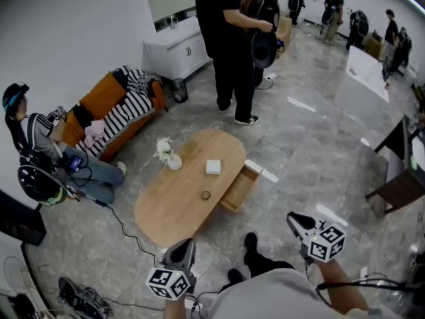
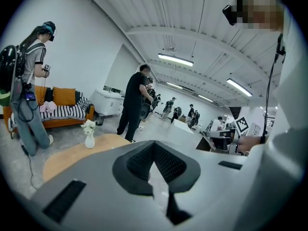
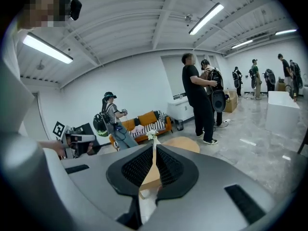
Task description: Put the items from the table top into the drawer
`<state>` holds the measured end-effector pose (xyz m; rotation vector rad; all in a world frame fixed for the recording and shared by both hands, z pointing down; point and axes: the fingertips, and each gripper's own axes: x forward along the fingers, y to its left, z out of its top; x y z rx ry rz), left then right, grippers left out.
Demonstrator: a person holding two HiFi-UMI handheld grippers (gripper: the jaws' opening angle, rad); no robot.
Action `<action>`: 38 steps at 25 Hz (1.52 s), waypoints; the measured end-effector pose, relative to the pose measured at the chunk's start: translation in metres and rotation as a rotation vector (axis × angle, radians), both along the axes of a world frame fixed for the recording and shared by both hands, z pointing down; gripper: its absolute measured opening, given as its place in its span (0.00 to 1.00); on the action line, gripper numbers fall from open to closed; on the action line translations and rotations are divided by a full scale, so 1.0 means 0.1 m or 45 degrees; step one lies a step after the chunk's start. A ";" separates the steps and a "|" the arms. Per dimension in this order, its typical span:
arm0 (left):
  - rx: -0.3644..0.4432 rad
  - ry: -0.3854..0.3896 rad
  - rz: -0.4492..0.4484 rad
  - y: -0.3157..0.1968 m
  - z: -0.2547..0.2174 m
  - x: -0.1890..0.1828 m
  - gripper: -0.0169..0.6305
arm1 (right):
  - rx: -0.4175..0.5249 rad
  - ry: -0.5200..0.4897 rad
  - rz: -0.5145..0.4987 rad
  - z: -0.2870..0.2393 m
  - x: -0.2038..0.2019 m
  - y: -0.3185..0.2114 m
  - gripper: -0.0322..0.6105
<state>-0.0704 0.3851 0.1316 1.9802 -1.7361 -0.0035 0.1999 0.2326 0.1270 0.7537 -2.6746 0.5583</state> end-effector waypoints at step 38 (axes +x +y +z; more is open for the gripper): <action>-0.191 0.007 -0.152 -1.57 0.48 -0.21 0.03 | -0.055 0.104 -0.279 0.55 -0.66 -1.93 0.12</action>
